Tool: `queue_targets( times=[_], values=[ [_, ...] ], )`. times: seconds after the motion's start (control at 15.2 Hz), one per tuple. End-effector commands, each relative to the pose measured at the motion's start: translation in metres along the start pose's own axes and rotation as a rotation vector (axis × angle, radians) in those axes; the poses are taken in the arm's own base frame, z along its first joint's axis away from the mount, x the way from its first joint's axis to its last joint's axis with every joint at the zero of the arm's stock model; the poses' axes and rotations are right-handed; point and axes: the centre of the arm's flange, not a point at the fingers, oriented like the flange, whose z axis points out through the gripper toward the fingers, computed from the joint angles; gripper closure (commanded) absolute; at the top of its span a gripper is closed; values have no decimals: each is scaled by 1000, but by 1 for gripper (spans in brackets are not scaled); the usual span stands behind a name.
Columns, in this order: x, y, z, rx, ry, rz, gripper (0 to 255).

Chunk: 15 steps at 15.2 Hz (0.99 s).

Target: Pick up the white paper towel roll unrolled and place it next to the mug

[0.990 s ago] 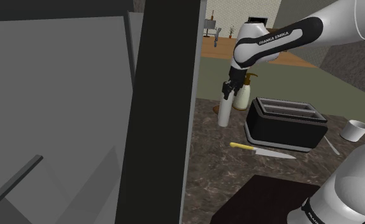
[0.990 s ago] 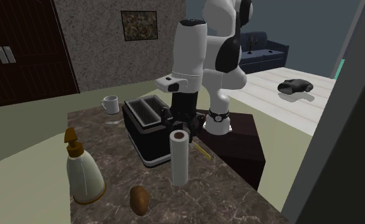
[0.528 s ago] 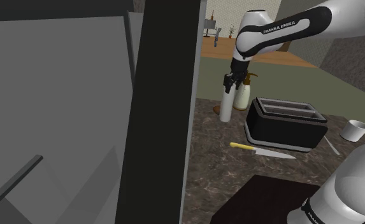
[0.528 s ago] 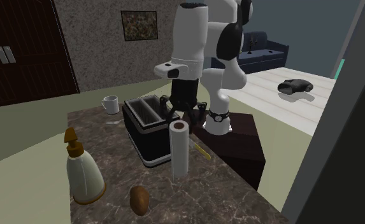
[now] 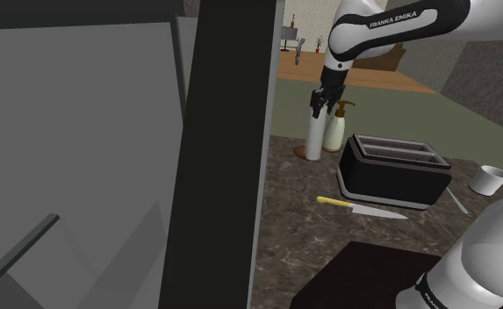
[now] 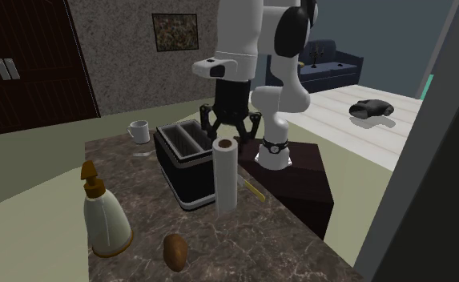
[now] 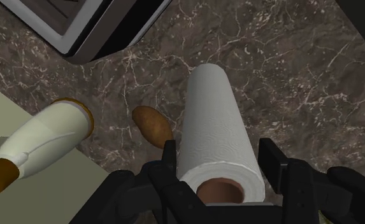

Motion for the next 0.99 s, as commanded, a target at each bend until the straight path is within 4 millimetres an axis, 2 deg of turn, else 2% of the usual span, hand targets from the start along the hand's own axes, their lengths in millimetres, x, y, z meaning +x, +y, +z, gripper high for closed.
queue_targets(
  times=[0.0,0.92],
  values=[
    [0,1,-11,0,0,0,255],
    [8,6,-85,0,0,0,255]
  ],
)
